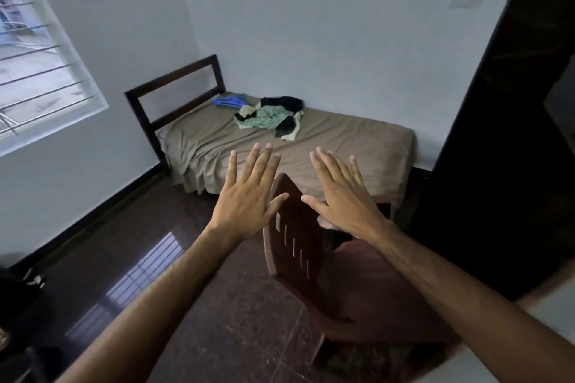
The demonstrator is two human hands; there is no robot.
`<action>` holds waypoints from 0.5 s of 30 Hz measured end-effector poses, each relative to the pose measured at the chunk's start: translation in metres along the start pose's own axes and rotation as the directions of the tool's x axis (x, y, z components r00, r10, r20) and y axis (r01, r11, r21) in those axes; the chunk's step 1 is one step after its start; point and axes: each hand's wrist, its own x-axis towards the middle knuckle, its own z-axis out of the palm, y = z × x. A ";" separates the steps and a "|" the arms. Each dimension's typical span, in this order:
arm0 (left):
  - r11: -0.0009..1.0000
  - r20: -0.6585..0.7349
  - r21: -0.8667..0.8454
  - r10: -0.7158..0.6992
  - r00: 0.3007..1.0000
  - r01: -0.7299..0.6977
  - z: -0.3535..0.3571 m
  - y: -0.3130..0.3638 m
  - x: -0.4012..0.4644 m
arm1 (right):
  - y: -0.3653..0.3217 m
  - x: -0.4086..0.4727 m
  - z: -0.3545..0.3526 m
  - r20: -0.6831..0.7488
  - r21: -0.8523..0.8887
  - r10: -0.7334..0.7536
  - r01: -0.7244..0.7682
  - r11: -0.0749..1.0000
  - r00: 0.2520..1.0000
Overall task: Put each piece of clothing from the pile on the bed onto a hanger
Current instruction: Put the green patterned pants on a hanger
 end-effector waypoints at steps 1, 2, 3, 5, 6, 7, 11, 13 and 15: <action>1.000 0.005 -0.009 -0.002 1.000 0.002 0.013 -0.015 0.006 | -0.003 0.017 0.012 0.010 -0.006 -0.008 0.008 1.000 1.000; 1.000 0.008 -0.024 -0.007 1.000 0.007 0.026 -0.030 0.013 | -0.006 0.034 0.023 0.023 -0.012 -0.014 0.014 1.000 1.000; 0.999 0.012 -0.039 -0.013 1.000 0.013 0.039 -0.046 0.021 | -0.008 0.052 0.035 0.031 -0.016 -0.017 0.017 1.000 0.999; 0.998 0.007 -0.054 -0.012 1.000 0.013 0.066 -0.079 0.038 | -0.014 0.089 0.058 0.037 -0.014 -0.020 0.021 1.000 0.999; 0.999 0.005 -0.054 -0.007 1.000 0.008 0.081 -0.096 0.046 | -0.017 0.108 0.069 0.038 -0.012 -0.018 0.019 1.000 0.999; 0.998 0.004 -0.056 -0.002 1.000 0.002 0.095 -0.114 0.054 | -0.020 0.127 0.081 0.039 -0.012 -0.015 0.015 1.000 0.999; 0.998 0.016 -0.057 0.030 0.999 -0.029 0.146 -0.196 0.086 | -0.036 0.209 0.120 0.045 -0.022 0.015 -0.014 1.000 0.999; 0.996 0.019 -0.065 0.057 0.998 -0.056 0.168 -0.244 0.109 | -0.047 0.254 0.136 0.046 -0.010 0.042 -0.042 0.999 0.998; 0.994 0.024 -0.069 0.085 0.996 -0.083 0.189 -0.288 0.133 | -0.057 0.296 0.153 0.042 -0.007 0.073 -0.073 0.997 0.996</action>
